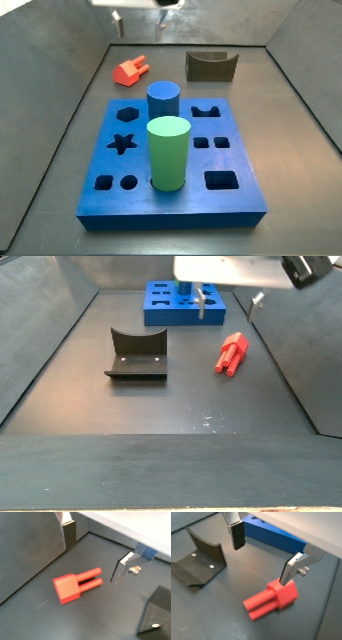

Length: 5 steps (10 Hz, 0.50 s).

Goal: Pick up the 3 prong object. Move up. Place the 3 prong object on the fixture. Regrasp the 3 prong object. Move to above the board. Insert the 3 prong object.
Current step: Pick up the 3 prong object.

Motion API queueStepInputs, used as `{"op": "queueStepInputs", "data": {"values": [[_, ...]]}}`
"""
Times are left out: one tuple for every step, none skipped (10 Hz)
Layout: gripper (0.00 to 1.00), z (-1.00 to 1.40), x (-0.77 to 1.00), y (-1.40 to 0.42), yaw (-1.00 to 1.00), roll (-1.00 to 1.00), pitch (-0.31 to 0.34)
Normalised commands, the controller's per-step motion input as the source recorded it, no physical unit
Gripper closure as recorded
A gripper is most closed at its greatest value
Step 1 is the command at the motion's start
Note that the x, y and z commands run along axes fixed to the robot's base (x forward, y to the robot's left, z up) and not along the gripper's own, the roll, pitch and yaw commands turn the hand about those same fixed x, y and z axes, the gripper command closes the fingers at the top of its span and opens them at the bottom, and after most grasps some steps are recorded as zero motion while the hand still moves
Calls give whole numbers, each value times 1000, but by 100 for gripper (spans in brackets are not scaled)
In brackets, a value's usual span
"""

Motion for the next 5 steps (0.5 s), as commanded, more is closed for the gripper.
{"op": "queueStepInputs", "data": {"values": [[0, -366, -460, -111, -397, 0, -217], [0, -360, -311, -157, -386, 0, -190], [0, -386, -166, -209, -349, 16, -149], [0, -443, -177, -177, -334, 21, -140], [0, -489, -171, -137, -329, 36, -120]]}}
